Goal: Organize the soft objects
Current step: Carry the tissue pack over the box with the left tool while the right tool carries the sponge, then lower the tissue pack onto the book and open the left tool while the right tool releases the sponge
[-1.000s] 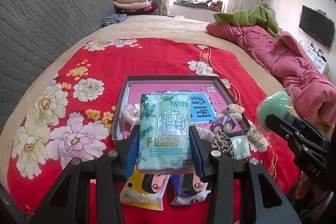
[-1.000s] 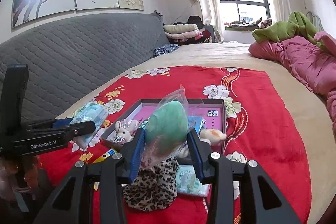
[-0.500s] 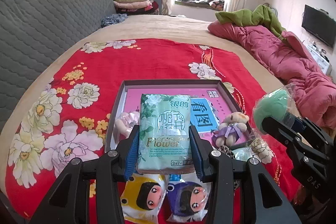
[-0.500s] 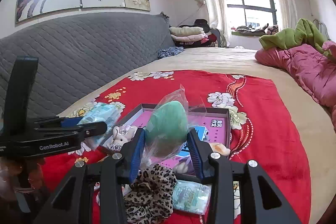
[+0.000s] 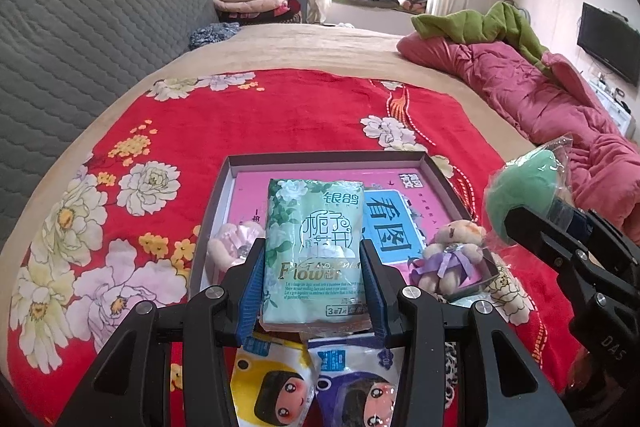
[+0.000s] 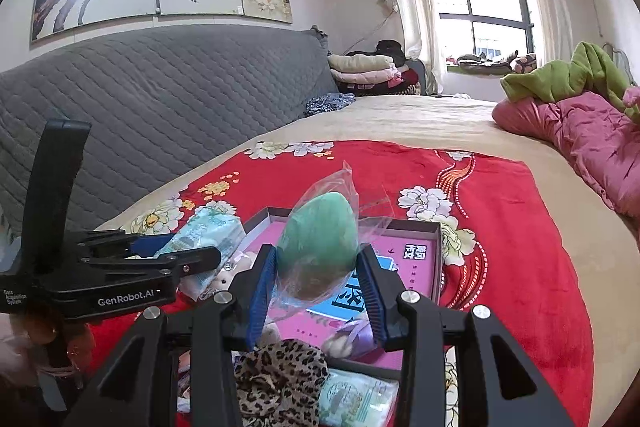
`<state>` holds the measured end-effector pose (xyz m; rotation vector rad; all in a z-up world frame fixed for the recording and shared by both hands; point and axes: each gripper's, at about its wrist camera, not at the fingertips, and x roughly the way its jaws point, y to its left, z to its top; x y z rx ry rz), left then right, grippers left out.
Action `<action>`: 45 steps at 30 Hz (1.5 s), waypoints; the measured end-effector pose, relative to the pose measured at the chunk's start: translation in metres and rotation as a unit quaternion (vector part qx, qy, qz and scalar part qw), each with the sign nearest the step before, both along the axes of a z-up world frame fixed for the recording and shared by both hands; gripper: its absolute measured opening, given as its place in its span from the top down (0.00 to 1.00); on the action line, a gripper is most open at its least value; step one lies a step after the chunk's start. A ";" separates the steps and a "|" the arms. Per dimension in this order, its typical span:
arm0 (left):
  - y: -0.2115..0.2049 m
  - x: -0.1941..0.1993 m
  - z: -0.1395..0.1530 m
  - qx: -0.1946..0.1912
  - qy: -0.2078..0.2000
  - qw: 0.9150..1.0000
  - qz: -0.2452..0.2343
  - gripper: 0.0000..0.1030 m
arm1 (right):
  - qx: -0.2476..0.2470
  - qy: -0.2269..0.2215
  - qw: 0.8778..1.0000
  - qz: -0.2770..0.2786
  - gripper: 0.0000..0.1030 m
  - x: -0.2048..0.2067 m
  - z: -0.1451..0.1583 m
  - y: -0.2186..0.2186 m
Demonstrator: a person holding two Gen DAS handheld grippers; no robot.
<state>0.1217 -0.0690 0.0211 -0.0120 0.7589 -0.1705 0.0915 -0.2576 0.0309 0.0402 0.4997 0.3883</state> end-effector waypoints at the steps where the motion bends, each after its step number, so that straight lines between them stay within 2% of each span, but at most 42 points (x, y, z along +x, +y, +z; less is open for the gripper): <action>1: 0.000 0.003 -0.002 0.001 0.001 1.000 -0.001 0.55 | 0.001 0.002 1.000 0.002 0.60 0.002 -0.001 0.000; 17: -0.002 0.054 -0.032 -0.003 0.033 0.999 0.004 0.55 | -0.015 0.055 0.998 0.030 0.60 0.040 -0.025 0.009; 22: -0.007 0.065 -0.045 0.006 0.045 0.999 0.001 0.55 | -0.028 0.073 0.997 0.006 0.60 0.051 -0.033 0.008; 33: -0.013 0.073 -0.070 0.017 0.067 0.998 -0.007 0.55 | -0.040 0.104 0.993 0.025 0.60 0.067 -0.049 0.015; 39: -0.018 0.075 -0.081 0.020 0.080 0.996 -0.014 0.55 | -0.040 0.137 0.989 0.039 0.60 0.075 -0.062 0.020; 45: -0.017 0.077 -0.086 0.022 0.086 0.996 -0.013 0.55 | -0.068 0.161 0.984 0.044 0.60 0.079 -0.077 0.026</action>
